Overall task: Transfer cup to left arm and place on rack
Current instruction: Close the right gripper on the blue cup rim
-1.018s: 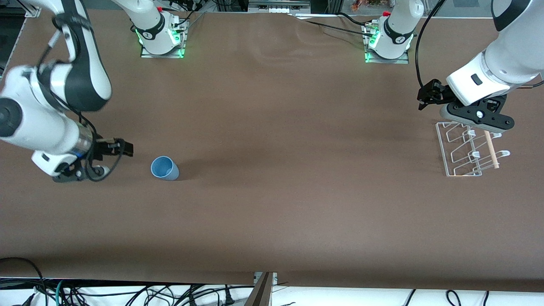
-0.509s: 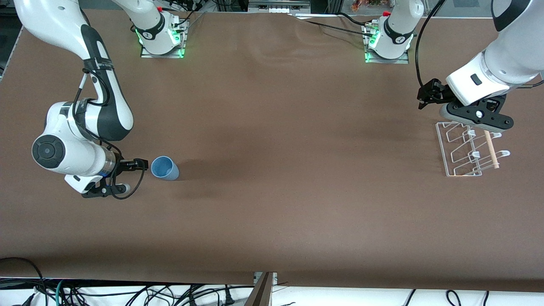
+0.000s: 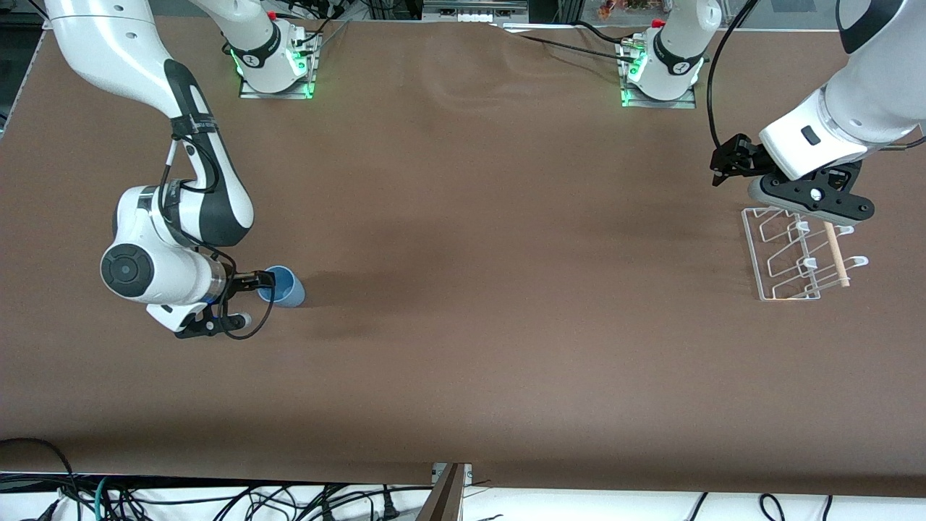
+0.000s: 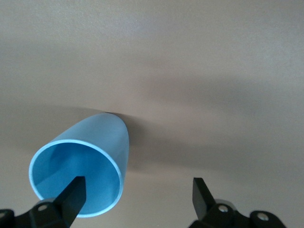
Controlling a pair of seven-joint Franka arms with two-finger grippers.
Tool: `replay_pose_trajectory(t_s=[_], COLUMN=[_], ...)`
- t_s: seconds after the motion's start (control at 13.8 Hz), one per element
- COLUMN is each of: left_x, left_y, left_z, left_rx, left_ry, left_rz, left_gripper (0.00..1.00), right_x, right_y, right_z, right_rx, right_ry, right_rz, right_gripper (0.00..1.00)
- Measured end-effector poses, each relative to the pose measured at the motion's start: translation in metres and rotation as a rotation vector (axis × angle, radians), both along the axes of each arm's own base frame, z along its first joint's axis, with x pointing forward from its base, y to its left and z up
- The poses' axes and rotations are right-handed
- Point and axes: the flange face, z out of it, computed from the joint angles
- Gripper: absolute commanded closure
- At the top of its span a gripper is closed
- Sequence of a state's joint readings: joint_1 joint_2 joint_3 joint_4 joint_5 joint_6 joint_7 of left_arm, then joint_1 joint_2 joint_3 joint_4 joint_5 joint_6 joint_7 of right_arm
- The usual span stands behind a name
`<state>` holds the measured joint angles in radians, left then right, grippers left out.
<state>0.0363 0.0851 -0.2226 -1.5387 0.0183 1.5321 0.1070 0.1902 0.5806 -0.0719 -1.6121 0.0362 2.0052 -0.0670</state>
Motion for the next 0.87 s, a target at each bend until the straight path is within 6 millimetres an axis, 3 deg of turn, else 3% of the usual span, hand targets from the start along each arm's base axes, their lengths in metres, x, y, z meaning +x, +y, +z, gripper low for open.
replay_pose_trajectory(t_s=[0.15, 0.36, 0.44, 0.58, 0.87], left_x=[0.000, 0.000, 0.000, 0.000, 0.000], left_y=[0.000, 0.000, 0.000, 0.000, 0.001], left_z=[0.000, 0.000, 0.000, 0.000, 0.000], left_rx=[0.000, 0.000, 0.000, 0.000, 0.000], left_ry=[0.000, 0.000, 0.000, 0.000, 0.000], left_rz=[0.000, 0.000, 0.000, 0.000, 0.002], left_gripper=[0.00, 0.00, 0.00, 0.00, 0.00], right_x=[0.000, -0.001, -0.001, -0.002, -0.003], right_y=[-0.001, 0.001, 0.001, 0.003, 0.007], right_z=[-0.002, -0.007, -0.010, -0.014, -0.019], right_rx=[-0.001, -0.002, -0.003, -0.004, -0.013], right_ry=[0.003, 0.011, 0.015, 0.022, 0.027], right_rz=[-0.001, 0.001, 0.002, 0.004, -0.027], right_gripper=[0.14, 0.15, 0.28, 0.67, 0.97])
